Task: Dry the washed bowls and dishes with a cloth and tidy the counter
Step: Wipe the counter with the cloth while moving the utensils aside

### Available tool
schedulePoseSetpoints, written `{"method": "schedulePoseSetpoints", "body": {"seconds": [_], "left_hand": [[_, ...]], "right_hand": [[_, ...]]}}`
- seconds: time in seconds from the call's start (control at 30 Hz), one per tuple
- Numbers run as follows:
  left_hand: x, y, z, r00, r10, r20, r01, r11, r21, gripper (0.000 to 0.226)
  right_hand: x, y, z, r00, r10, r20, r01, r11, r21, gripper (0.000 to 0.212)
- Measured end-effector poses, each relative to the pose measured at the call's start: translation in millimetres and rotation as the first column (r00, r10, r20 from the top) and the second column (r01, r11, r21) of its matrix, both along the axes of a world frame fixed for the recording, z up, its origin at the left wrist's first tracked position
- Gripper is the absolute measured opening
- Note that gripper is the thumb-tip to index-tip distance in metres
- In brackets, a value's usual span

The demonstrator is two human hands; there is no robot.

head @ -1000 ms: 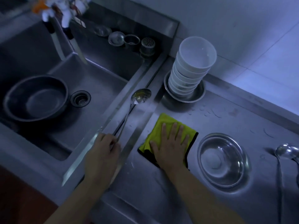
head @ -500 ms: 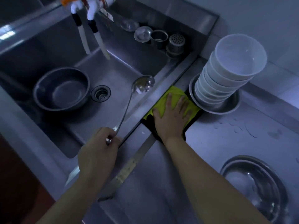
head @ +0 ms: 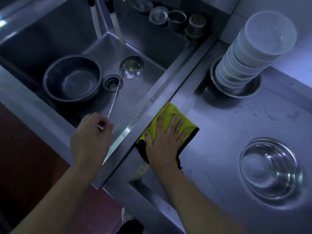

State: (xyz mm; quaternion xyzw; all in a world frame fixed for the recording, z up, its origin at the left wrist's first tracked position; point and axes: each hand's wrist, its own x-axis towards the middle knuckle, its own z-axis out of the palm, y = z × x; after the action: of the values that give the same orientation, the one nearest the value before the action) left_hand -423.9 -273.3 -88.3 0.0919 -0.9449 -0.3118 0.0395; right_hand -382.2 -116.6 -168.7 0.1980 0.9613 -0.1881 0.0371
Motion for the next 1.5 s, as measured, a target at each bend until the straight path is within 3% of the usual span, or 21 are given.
{"method": "schedulePoseSetpoints", "body": {"seconds": [0.3,0.5,0.6,0.7,0.8,0.87,0.9,1.0,1.1,1.3,1.4,1.5], "left_hand": [[15.2,-50.1,5.3,0.999,0.001,0.039,-0.001,1.000,0.002,0.011],[29.1,-63.5,16.3,0.999,-0.002,0.034,0.001,1.000,0.028,0.011],[34.3,-69.5,22.4,0.999,-0.003,0.035,0.002,0.999,0.039,0.010],[37.7,-78.0,26.9,0.999,0.003,0.037,-0.004,0.999,0.046,0.011],[39.9,-85.6,29.7,0.999,0.009,0.036,-0.010,0.999,0.037,0.011],[40.2,-88.2,30.1,0.999,0.016,0.040,-0.018,0.999,0.046,0.011],[40.1,-88.2,30.0,0.999,0.019,0.047,-0.021,0.998,0.055,0.011],[39.3,-82.1,30.0,0.999,0.010,0.048,-0.014,0.997,0.081,0.012],[35.2,-71.9,28.1,0.999,0.009,0.041,-0.013,0.996,0.092,0.014],[28.2,-55.3,20.7,0.996,-0.017,0.091,0.009,0.996,0.084,0.014],[24.6,-48.0,19.2,0.996,-0.014,0.086,0.006,0.996,0.088,0.014],[22.9,-41.0,18.6,0.995,-0.011,0.098,0.002,0.996,0.093,0.016]], "right_hand": [[58.3,-70.3,4.1,0.998,0.049,0.042,-0.047,0.997,-0.060,0.073],[84.4,-93.8,22.2,0.977,0.132,0.168,-0.140,0.989,0.038,0.081],[96.1,-100.6,38.5,0.974,0.141,0.176,-0.155,0.985,0.071,0.074],[102.0,-88.2,44.3,0.985,0.162,0.055,-0.160,0.987,-0.028,0.070],[100.9,-81.3,55.8,0.986,0.032,-0.161,-0.054,0.989,-0.137,0.052],[91.9,-83.0,62.8,0.940,0.007,-0.341,-0.037,0.996,-0.084,0.039],[82.6,-85.2,65.6,0.930,0.066,-0.361,-0.084,0.996,-0.036,0.039],[46.0,-83.2,61.8,0.954,0.284,-0.096,-0.279,0.958,0.063,0.048],[6.6,-67.4,48.4,0.952,0.306,-0.011,-0.303,0.947,0.107,0.045],[-53.2,-14.5,46.1,0.964,0.193,-0.181,-0.179,0.979,0.095,0.041],[-81.0,18.7,46.9,0.968,0.169,-0.187,-0.148,0.982,0.119,0.035],[-88.9,53.1,47.7,0.947,-0.008,-0.321,0.017,1.000,0.026,0.037]]}}
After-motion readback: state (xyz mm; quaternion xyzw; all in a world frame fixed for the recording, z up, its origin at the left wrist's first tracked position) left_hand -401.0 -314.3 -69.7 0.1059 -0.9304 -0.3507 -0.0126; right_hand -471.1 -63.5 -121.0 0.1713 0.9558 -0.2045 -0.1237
